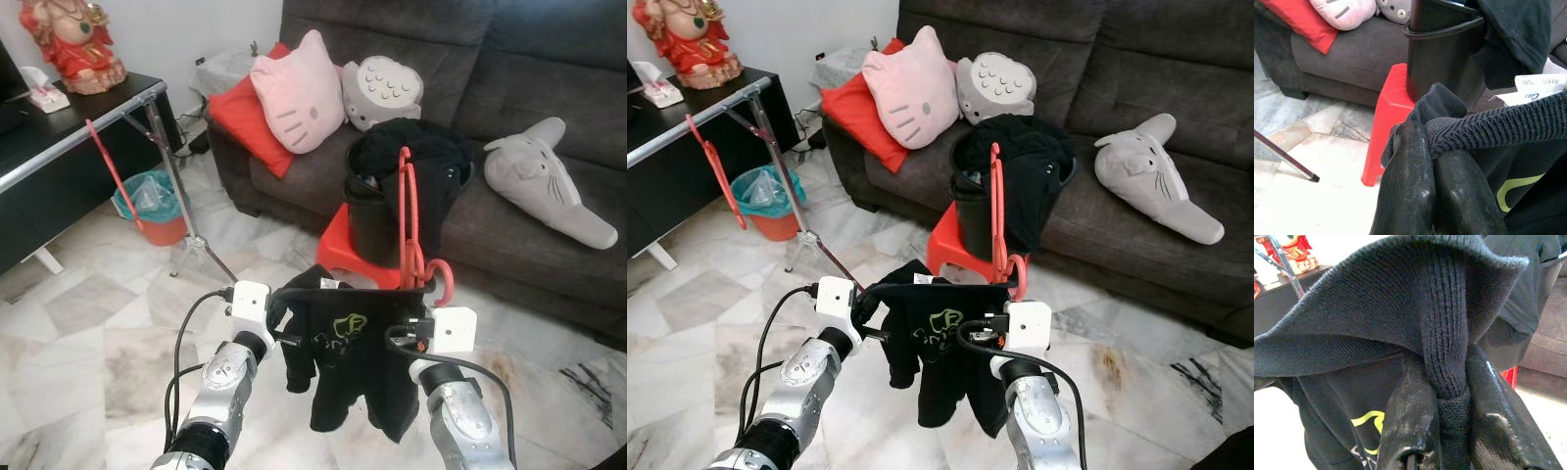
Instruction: Hang hanger
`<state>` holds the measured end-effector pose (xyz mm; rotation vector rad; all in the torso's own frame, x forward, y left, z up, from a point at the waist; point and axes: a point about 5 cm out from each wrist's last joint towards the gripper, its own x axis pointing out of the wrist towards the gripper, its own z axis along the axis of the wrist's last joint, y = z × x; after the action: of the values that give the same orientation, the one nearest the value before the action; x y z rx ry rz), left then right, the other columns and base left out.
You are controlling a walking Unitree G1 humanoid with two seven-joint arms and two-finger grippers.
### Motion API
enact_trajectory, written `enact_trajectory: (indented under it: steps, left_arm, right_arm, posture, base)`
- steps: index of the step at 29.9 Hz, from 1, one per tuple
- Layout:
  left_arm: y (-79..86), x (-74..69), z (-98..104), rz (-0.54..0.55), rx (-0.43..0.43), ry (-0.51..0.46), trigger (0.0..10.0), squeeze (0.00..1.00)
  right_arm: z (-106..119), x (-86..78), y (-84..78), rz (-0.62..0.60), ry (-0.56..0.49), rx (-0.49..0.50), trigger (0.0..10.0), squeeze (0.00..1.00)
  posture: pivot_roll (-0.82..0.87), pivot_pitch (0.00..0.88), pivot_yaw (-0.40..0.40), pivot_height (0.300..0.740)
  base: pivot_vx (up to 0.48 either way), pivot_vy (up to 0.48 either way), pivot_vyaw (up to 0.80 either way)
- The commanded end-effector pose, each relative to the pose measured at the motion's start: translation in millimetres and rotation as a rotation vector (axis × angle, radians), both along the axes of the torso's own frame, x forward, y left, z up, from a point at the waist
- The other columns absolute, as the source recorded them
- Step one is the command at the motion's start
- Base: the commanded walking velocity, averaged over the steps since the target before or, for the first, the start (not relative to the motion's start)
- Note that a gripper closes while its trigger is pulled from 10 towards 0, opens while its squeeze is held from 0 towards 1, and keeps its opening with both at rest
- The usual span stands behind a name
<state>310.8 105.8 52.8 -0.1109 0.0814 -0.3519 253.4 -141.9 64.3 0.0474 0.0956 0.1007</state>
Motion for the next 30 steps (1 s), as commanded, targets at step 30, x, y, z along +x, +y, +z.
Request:
enact_trajectory:
  steps: [30]
  left_arm:
    - [19.0,-5.4,-4.4,-0.090,0.119,0.011,10.0,0.00]
  right_arm:
    - [8.5,7.8,-28.7,-0.113,-0.046,-0.100,10.0,0.00]
  posture:
    - [-0.05,0.022,0.054,0.740]
  base:
    - [0.000,0.084,-0.39]
